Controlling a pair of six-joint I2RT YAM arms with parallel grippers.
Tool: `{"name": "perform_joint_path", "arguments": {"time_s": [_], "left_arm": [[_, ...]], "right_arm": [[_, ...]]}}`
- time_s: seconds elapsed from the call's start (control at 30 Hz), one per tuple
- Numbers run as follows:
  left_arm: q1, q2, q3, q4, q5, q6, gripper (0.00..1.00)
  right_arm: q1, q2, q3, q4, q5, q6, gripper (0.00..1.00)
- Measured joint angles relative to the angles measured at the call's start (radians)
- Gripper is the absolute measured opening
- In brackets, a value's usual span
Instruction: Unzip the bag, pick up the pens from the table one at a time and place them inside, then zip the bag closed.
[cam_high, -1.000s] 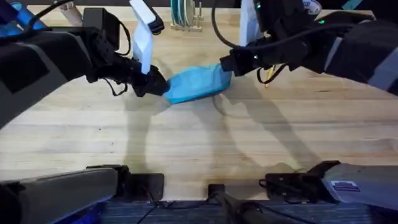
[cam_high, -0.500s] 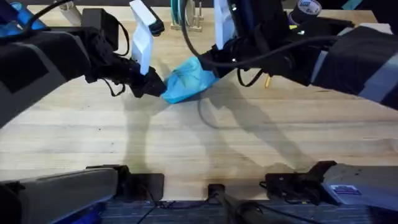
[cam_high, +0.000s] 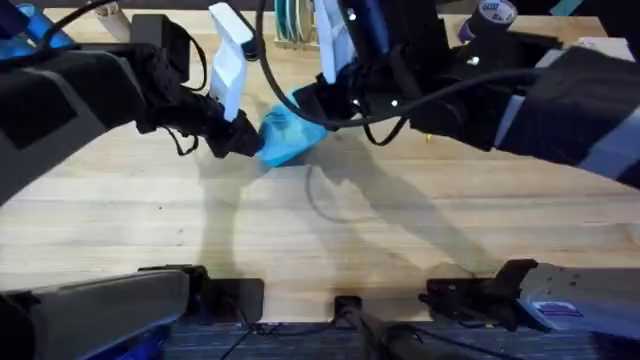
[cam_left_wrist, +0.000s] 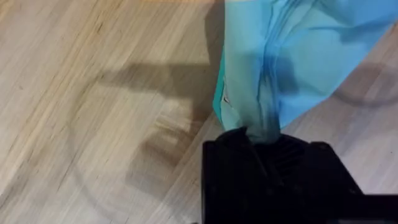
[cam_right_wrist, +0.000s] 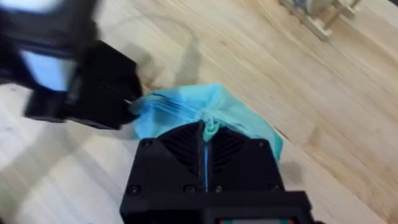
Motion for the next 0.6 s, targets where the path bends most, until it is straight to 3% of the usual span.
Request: {"name": "perform_joint_path", "arguments": {"time_s": [0.27, 0.47, 0.53, 0.6], "left_arm": [[0.000, 0.000, 0.000, 0.000, -0.019, 0.000, 0.042], [0.000, 0.000, 0.000, 0.003, -0.014, 0.000, 0.042], [0.000, 0.000, 0.000, 0.008, -0.004, 0.000, 0.042], [0.000, 0.000, 0.000, 0.010, 0.015, 0.000, 0.041]], "right_arm": [[0.019, 0.000, 0.037, 0.003, -0.071, 0.001, 0.031], [-0.021, -0.001, 0.037, -0.009, -0.107, 0.005, 0.047], [-0.049, -0.006, 0.037, -0.022, -0.124, 0.008, 0.160], [-0.086, -0.021, 0.037, -0.045, -0.141, 0.014, 0.345]]}}
